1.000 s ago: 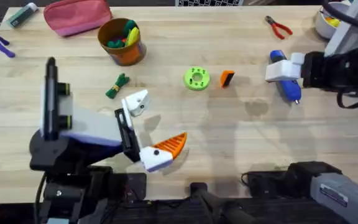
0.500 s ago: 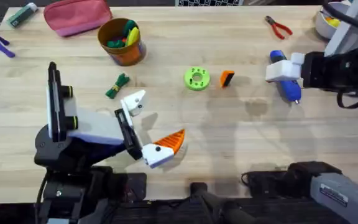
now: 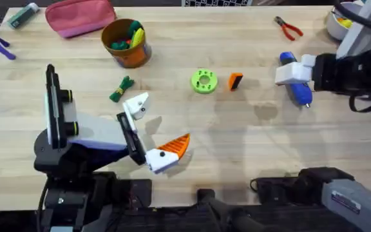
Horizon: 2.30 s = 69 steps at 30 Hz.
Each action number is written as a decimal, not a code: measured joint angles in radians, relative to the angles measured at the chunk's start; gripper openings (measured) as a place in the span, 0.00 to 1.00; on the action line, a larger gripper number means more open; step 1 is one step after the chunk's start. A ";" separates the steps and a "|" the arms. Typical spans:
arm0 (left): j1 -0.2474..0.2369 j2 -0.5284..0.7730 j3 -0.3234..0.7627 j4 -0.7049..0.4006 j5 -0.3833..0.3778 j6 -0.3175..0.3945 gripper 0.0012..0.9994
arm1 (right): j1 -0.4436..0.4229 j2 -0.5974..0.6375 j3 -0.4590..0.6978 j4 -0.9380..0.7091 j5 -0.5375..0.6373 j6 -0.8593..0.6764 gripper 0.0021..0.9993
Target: Pick up the gripper from the table and insert it into the empty holder that is missing its gripper. Then pick up a screw, insert it into the mounting hole, and use the screwdriver to tighten it. Finally, clean up the table by picking up the vegetable and placing it into the bucket.
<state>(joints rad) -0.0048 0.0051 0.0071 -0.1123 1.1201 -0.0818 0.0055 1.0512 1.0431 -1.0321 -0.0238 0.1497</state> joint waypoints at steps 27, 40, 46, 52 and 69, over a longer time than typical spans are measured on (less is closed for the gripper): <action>0.000 0.000 0.000 -0.008 0.045 0.154 0.99 | 0.000 0.000 0.000 0.000 0.000 0.000 0.99; 0.000 0.000 0.000 -0.009 0.048 0.158 0.99 | 0.000 0.000 0.000 0.000 0.000 0.000 0.99; 0.000 0.000 0.000 -0.009 0.048 0.158 0.99 | 0.000 0.000 0.000 0.000 0.000 0.000 0.99; 0.000 0.000 0.000 -0.009 0.048 0.158 0.99 | 0.000 0.000 0.000 0.000 0.000 0.000 0.99; 0.000 0.000 0.000 -0.009 0.048 0.158 0.99 | 0.000 0.000 0.000 0.000 0.000 0.000 0.99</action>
<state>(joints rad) -0.0048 0.0054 0.0074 -0.1214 1.1683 0.0761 0.0055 1.0512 1.0431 -1.0321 -0.0238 0.1497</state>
